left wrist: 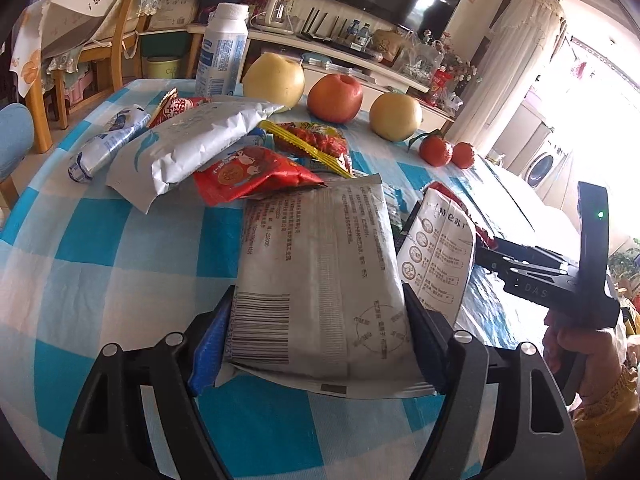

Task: Collect trash
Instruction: 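Grasp the grey paper snack bag with the left tool while the right tool grasps the red tea packet, then carry both items to the pink bucket and open both tools to drop them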

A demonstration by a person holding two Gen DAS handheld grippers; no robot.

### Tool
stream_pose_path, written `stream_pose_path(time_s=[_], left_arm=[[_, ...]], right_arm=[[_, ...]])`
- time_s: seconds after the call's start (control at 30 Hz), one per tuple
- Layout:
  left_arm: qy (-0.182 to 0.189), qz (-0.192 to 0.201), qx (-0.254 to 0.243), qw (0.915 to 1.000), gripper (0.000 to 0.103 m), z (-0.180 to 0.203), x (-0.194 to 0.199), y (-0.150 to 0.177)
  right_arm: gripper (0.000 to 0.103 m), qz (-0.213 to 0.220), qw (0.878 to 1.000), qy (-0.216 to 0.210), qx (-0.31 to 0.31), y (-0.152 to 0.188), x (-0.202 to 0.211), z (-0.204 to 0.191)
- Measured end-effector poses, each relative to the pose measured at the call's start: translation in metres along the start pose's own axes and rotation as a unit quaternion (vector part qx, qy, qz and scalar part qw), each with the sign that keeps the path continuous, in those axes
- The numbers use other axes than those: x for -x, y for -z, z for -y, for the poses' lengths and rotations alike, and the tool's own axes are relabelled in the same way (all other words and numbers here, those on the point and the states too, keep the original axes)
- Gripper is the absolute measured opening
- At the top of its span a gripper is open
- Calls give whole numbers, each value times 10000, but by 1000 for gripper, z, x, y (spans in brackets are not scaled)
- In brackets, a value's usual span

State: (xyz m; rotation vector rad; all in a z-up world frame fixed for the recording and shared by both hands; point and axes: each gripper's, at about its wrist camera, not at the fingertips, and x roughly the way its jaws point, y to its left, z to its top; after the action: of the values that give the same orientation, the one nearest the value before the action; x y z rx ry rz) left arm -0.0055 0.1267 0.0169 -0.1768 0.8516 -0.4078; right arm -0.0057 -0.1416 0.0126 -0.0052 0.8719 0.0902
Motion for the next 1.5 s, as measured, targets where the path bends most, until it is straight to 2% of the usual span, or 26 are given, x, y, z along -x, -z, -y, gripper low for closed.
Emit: stream_pose_path(time_s=[0.4,0.6,0.8,1.13,1.37,1.5], left_arm=[[374,231,-217,9988,77,5,37,9],[520,448,-184,9975,77,1,57,9],[521,746,-106,9958,77,-9,81,6],[174,1187,47,9928,77,-32,120,-1],[-398,1462,375,9877,77,-65,145,-5],[-784,1604,820,9805,77,-104,165,-10]], right_arm=[[58,412,9952,191,-871,36,60,14],[58,570,9936,235,-944,41,82,4],[58,649,9949,197,-745,41,96,-21],[58,876,9958,-76,-246,22,116,-80],[58,1018,9929,-479,399,2,124,-153],[58,1061,9880,-774,817,-9,124,-205]])
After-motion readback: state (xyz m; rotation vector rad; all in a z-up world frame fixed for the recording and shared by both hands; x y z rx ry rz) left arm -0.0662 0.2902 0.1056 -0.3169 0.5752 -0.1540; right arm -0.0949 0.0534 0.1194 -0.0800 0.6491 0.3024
